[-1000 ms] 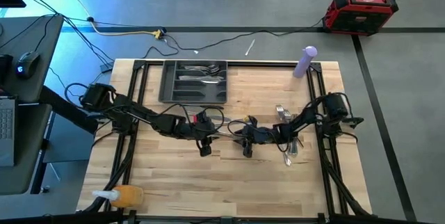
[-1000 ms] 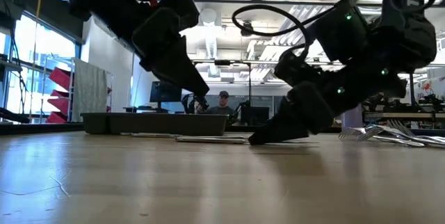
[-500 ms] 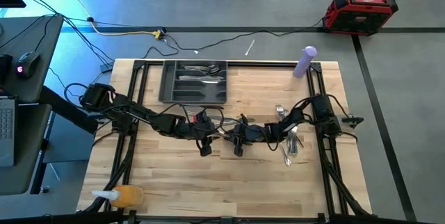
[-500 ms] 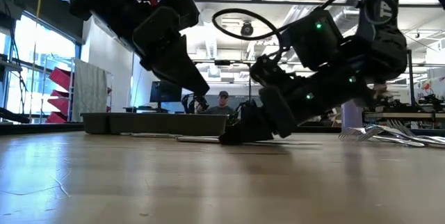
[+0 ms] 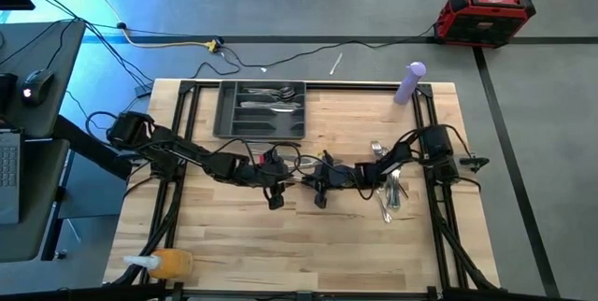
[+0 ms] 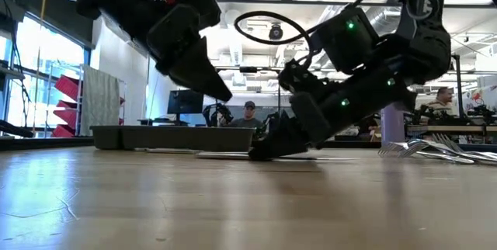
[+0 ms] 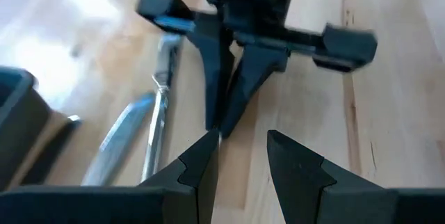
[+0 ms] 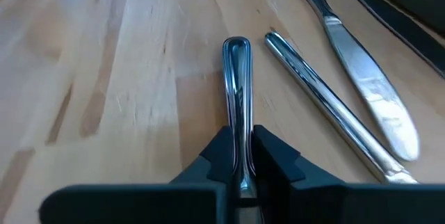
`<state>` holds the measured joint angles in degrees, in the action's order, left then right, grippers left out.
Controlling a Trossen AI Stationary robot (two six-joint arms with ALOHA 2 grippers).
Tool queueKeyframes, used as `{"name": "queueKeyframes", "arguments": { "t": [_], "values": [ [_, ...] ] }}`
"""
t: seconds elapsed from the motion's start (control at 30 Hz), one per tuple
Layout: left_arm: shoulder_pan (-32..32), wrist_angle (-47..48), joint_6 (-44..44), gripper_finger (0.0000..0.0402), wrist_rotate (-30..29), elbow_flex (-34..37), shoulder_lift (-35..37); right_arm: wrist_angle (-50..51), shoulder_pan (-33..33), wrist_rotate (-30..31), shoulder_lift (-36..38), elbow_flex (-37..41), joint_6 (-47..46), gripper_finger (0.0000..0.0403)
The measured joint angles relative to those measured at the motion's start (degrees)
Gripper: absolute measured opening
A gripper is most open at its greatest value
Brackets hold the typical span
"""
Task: Sort silverware
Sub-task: Put the silver knife into the organizing bin
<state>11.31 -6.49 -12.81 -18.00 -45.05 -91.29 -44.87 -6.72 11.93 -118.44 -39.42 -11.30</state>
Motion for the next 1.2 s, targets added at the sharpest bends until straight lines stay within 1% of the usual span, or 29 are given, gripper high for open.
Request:
{"name": "queueKeyframes", "arguments": {
  "t": [0.1, 0.2, 0.27, 0.4, 0.6, 0.67, 0.77, 0.83, 0.97, 1.07, 1.1, 1.2],
  "values": [
    [-0.03, 0.40, 1.25, 0.0104, -2.15, -0.03, 2.27, 3.69, 0.14, 1.11, 4.18, 0.42, 2.67, 0.0017],
    [-0.02, 0.62, 2.47, 0.0104, -3.11, -0.03, 4.29, 6.04, 0.77, 1.84, 7.58, 0.37, 4.38, 0.0002],
    [-0.04, 0.52, 2.63, 0.0104, -3.24, -0.05, 4.91, 6.86, 0.90, 2.13, 9.34, 0.48, 5.52, 0.0007],
    [-0.50, 1.29, 3.45, 0.0104, -3.54, 0.34, 4.97, 6.87, 0.80, 1.22, 11.31, 0.38, 7.31, 0.0006],
    [-1.78, 0.89, 2.40, 0.0104, -3.70, 1.23, 4.94, 7.38, 1.37, 0.80, 11.47, 0.32, 7.16, 0.0003],
    [-1.97, 0.44, 2.44, 0.0104, -3.69, 1.24, 4.94, 8.05, 2.99, -2.06, 11.55, 0.28, 7.30, 0.0002],
    [-2.10, 0.19, 2.44, 0.0104, -3.69, 1.24, 4.94, 11.71, 7.65, -7.47, 11.63, 0.24, 7.15, 0.0001],
    [-2.12, 0.55, 2.44, 0.0104, -3.69, 1.24, 4.94, 14.47, 10.83, -11.02, 11.63, 0.28, 7.35, 0.0007],
    [-2.05, 0.61, 2.39, 0.0104, -3.67, 1.23, 4.94, 14.30, 15.12, -17.62, 11.19, 1.00, 8.53, 0.0029],
    [-1.84, 1.12, 2.41, 0.0104, -3.65, 1.24, 4.94, 14.20, 15.67, -20.36, 10.51, 1.00, 6.96, 0.0050],
    [-1.81, 1.14, 2.42, 0.0104, -3.64, 1.23, 4.94, 13.87, 15.23, -21.11, 10.17, 0.99, 6.48, 0.0057],
    [-1.79, 1.15, 2.39, 0.0104, -3.62, 1.22, 4.94, 12.86, 12.13, -20.89, 9.41, 0.90, 4.78, 0.0070]
  ]
}}
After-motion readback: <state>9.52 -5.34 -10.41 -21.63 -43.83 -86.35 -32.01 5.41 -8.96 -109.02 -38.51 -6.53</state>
